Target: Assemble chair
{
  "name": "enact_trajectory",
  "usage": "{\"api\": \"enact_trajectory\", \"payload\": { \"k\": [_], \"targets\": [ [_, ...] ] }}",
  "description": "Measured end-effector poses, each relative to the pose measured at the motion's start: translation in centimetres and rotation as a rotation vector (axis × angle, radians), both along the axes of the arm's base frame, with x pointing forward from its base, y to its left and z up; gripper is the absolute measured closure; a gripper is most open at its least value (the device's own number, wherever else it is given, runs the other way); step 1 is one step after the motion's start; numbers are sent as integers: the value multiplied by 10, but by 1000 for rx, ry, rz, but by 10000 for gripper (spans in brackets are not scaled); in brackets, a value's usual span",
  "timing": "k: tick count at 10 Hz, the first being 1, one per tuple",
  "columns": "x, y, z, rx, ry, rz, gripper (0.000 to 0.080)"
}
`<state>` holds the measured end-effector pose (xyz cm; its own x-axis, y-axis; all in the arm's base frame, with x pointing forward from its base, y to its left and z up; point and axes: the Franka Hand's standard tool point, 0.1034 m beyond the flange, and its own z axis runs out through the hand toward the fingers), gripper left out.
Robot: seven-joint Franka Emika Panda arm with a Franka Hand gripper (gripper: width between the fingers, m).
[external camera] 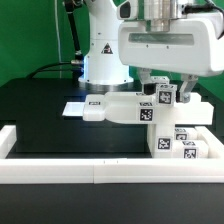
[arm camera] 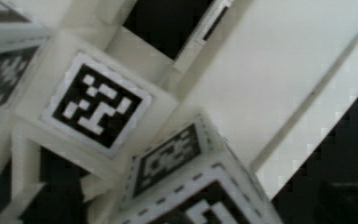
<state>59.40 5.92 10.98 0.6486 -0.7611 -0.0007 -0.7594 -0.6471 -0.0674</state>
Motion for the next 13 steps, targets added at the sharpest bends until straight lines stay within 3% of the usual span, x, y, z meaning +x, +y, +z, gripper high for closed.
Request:
{"api": "enact_trajectory", "payload": {
  "k": [7,10,12,13],
  "targets": [
    [0,-2,0,-52,-7,438,151],
    [-1,-2,-1,-54,-8,473,173],
    [-1,-2,-1,-52,-7,437,493],
    [-1,-2,-1,-52,-7,438,523]
  ]
}}
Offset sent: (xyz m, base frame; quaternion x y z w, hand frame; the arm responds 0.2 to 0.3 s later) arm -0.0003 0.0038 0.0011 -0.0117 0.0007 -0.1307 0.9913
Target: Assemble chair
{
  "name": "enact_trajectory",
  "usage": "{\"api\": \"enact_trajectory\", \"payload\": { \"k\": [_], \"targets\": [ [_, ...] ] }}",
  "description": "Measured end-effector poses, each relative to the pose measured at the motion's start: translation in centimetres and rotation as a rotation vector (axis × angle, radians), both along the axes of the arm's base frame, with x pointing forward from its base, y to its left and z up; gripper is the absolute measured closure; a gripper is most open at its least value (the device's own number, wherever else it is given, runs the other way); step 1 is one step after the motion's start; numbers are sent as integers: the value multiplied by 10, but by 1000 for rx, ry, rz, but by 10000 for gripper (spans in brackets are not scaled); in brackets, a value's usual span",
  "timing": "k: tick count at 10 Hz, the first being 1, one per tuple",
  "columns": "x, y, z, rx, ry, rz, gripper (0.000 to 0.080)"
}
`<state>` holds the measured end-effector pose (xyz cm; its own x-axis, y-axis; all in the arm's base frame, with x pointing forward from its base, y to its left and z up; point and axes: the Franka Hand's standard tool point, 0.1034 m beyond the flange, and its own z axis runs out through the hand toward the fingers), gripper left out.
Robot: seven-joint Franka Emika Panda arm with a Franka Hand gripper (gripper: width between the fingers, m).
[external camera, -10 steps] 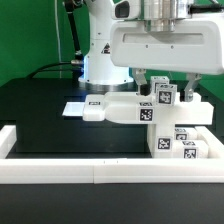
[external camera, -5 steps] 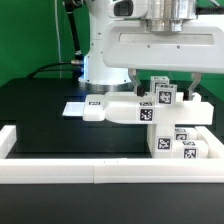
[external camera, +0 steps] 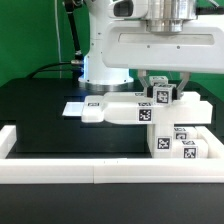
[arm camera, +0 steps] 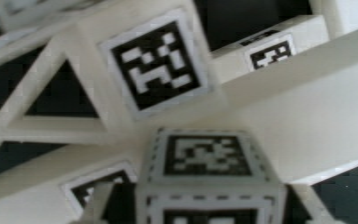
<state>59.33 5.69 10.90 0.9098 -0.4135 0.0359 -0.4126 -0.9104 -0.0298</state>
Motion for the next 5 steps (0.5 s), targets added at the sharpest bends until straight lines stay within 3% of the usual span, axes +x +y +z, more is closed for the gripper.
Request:
{"api": "enact_trajectory", "payload": {
  "k": [5],
  "targets": [
    [0,1,-1,20,5,-390,523]
  ]
}}
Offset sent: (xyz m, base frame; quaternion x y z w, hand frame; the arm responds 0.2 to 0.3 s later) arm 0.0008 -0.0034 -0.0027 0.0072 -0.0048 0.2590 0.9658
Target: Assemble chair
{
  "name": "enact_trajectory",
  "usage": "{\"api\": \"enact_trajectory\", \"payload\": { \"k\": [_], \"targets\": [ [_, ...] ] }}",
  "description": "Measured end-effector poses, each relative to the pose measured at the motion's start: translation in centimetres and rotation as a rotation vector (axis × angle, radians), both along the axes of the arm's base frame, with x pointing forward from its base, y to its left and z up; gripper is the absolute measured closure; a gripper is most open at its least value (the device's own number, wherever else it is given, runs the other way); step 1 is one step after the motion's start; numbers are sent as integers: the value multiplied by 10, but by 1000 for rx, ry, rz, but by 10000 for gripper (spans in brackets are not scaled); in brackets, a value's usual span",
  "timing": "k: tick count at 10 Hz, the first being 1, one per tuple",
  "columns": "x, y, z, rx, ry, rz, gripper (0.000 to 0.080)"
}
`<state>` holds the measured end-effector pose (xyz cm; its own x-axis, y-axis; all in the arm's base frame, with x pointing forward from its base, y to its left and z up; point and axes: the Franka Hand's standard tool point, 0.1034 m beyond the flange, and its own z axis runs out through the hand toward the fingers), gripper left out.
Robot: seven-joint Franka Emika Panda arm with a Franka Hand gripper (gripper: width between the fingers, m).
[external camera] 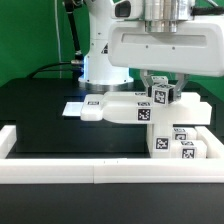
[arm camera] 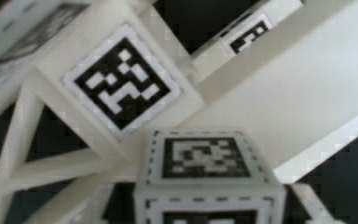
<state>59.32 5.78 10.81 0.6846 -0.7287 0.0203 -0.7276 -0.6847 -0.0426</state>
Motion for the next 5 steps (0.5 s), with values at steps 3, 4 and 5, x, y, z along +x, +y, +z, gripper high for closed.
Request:
{"api": "enact_trajectory", "payload": {
  "k": [3,4,5],
  "targets": [
    [0,0,0,11,3,-227,522],
    [0,1,0,16,5,-334,522],
    [0,3,0,20,6,-425,522]
  ]
}}
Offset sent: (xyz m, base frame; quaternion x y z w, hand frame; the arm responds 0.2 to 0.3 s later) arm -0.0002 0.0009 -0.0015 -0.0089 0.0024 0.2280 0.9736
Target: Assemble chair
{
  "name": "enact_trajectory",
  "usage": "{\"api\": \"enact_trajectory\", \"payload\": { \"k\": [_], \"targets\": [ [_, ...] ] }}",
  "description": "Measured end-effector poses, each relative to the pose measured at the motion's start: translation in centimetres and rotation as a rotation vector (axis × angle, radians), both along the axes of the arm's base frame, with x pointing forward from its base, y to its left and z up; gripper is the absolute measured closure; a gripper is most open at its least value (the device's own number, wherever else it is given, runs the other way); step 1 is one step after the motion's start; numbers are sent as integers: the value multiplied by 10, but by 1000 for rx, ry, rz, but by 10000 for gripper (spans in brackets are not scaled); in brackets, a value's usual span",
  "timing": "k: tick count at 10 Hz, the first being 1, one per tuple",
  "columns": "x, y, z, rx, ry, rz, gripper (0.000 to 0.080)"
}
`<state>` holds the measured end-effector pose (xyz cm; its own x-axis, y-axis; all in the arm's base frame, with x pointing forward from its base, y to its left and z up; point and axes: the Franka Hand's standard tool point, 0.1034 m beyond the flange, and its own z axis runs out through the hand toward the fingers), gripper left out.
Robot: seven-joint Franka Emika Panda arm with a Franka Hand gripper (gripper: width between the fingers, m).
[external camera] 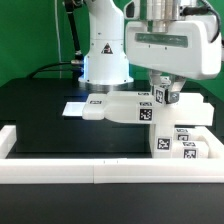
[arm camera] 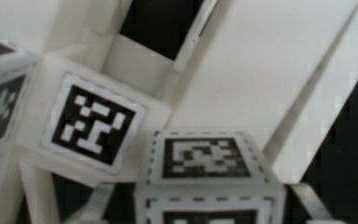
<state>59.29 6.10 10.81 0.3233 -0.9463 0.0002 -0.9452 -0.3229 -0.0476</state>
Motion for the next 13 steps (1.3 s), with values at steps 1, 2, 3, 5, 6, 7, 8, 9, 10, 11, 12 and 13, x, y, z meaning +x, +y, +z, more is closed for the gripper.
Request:
{"api": "enact_trajectory", "payload": {
  "k": [1,2,3,5,6,7,8,9,10,11,12,13],
  "targets": [
    [0,1,0,3,1,-71,522],
    [0,2,0,6,2,-122,522],
    [0,3,0,12,4,-221,522],
    [-1,5,-1,28,8,-436,522],
    [0,5,-1,30,8,-473,522],
    [-1,5,-1,34,9,-570,522],
    [0,4,-1,36,10,-636,522],
    [0,2,0,37,9,-695,522],
    [0,0,0,37,8,-737,522],
    [1,-3,1,37,7,-771,522],
    [1,-4,1,36,7,-775,522],
    [1,-4,0,38,7,-782,522]
  ]
}}
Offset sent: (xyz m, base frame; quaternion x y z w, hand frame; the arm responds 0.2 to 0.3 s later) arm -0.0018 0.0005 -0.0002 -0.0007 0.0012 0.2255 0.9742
